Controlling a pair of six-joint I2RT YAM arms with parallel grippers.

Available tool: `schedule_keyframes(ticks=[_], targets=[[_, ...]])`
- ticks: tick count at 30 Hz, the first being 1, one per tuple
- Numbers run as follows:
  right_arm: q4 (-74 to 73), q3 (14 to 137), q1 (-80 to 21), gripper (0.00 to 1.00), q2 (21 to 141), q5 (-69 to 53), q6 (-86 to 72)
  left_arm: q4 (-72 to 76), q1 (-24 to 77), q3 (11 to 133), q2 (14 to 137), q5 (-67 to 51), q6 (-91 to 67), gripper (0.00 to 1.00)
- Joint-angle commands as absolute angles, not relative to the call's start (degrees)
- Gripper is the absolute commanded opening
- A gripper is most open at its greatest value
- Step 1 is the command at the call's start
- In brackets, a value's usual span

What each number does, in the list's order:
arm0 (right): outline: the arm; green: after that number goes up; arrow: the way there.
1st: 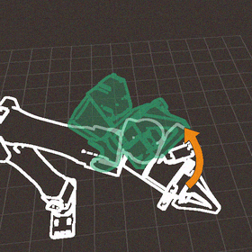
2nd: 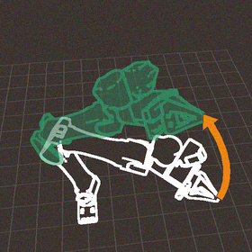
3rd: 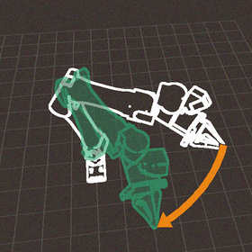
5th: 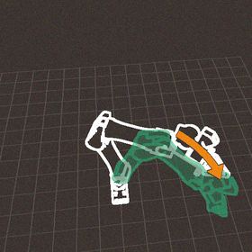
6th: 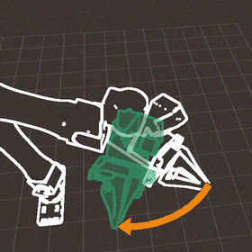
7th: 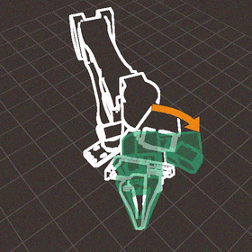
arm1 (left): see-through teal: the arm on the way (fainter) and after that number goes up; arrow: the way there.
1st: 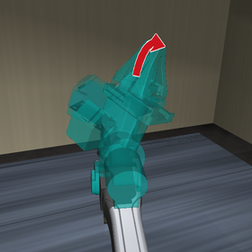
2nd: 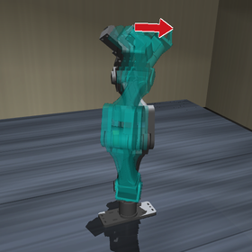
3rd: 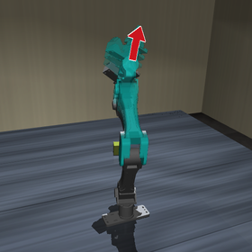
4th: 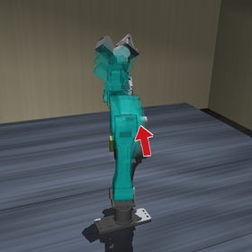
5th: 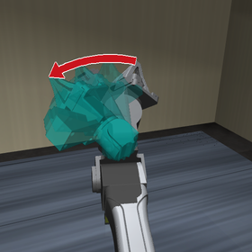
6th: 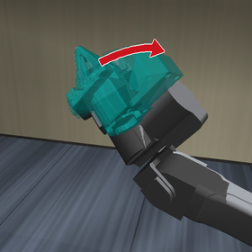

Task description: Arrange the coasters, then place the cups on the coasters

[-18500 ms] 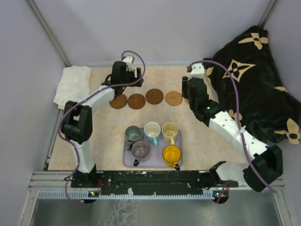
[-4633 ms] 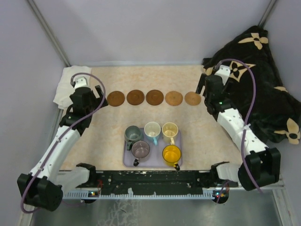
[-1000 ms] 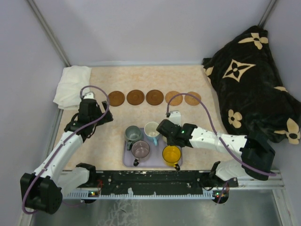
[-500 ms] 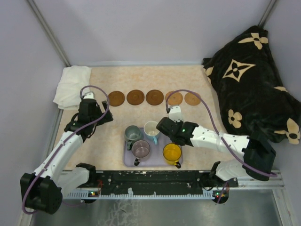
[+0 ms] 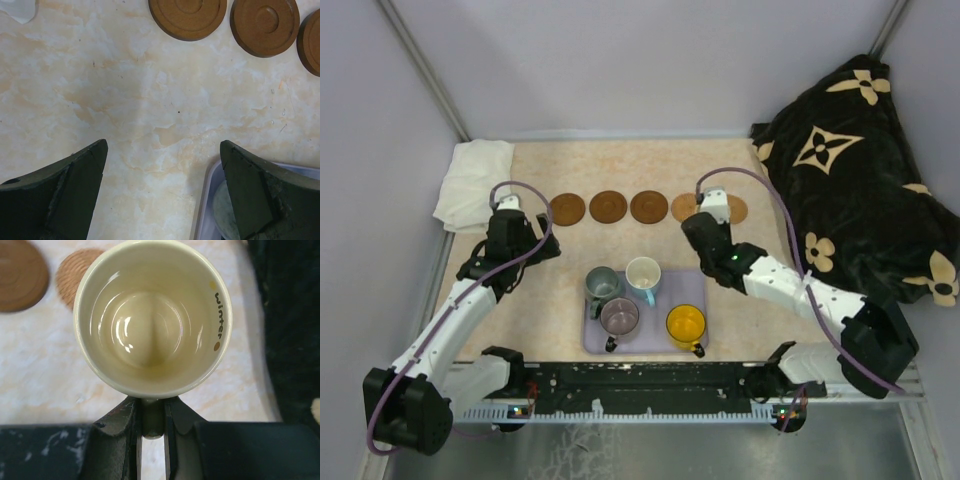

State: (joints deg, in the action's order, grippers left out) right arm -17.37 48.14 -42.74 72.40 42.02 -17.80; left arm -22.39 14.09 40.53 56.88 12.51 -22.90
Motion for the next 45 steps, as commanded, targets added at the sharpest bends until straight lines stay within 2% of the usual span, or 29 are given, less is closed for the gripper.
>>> schedule_keyframes(ticks=[1,8,15,28,45], targets=[[1.3,48.5,-34.7,0.00,70.7,40.2,-8.5,-21.1,13.8,40.2,56.5,12.3,-22.5,0.99],[9.5,51.8,-25.2,0.00,78.8,31.8,-4.4,-21.1,13.8,41.0,57.5,12.9,-22.4,0.99],[14.0,55.3,-19.8,0.00,84.9,27.0,-3.7,-20.4,13.8,41.8,58.7,13.8,-22.6,0.99],[15.4,58.2,-18.4,0.00,91.5,24.7,-3.8,-19.3,13.8,42.9,61.6,13.8,-22.4,1.00],[14.6,56.4,-18.4,0.00,92.3,24.8,-5.0,-19.5,13.8,42.4,61.4,14.7,-22.3,0.99]])
